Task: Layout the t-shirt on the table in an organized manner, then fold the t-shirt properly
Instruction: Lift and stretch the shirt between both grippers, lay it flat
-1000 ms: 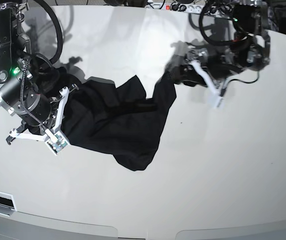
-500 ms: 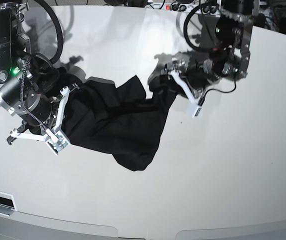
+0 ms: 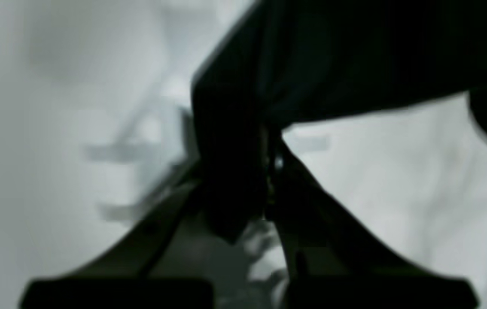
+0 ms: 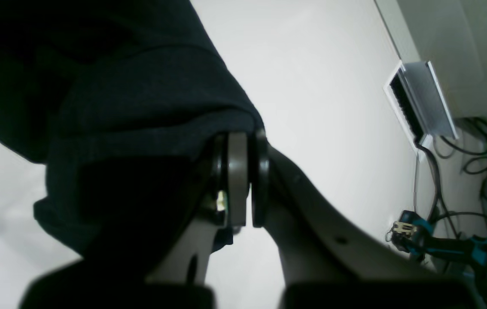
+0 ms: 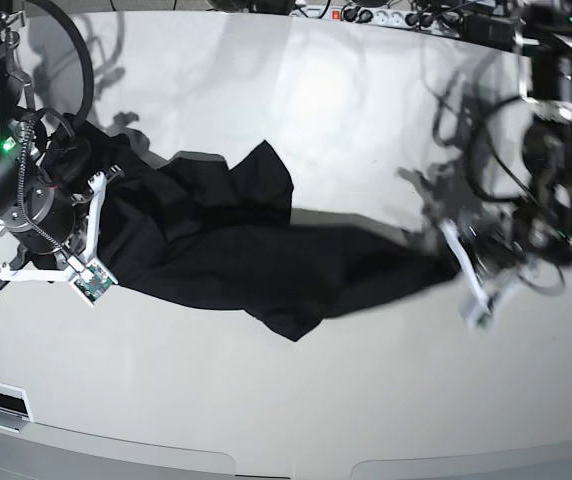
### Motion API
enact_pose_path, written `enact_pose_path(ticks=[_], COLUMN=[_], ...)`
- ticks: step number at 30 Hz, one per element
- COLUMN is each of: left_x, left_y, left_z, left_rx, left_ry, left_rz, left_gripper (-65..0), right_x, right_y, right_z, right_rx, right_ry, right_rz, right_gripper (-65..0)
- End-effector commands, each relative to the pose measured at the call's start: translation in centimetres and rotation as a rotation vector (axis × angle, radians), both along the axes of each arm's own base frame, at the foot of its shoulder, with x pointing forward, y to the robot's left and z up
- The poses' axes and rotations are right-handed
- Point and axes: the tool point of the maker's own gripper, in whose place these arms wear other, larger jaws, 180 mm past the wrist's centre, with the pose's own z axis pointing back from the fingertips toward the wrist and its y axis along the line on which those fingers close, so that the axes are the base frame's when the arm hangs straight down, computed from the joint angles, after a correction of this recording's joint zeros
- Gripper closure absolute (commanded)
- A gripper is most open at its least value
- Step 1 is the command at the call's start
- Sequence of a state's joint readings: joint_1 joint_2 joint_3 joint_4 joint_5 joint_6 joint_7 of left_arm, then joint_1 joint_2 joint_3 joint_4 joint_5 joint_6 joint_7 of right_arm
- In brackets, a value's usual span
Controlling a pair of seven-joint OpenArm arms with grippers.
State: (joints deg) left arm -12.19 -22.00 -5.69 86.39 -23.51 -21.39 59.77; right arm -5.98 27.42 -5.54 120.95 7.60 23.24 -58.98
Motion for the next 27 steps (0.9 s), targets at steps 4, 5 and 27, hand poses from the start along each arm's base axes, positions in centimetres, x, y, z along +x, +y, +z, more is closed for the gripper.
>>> enact_pose_path(ticks=[4, 5, 27], left_x=[3.4, 3.8, 6.1], left_y=[2.5, 3.1, 2.6], left_z=[6.7, 7.7, 15.9], left_rx=[0.080, 0.096, -0.013], left_ry=[-0.177, -0.198, -0.407], left_rz=[-0.017, -0.017, -0.173], left_gripper=[0.0, 0.0, 0.0], right_x=[-0.3, -0.8, 3.9], right_y=[0.7, 1.2, -2.4], right_z=[0.3, -0.1, 5.8], right_rx=[0.038, 0.048, -0.009], right_ry=[0.025, 0.049, -0.299], right_rz=[0.044, 0.078, -0.129], right_gripper=[0.0, 0.0, 0.0])
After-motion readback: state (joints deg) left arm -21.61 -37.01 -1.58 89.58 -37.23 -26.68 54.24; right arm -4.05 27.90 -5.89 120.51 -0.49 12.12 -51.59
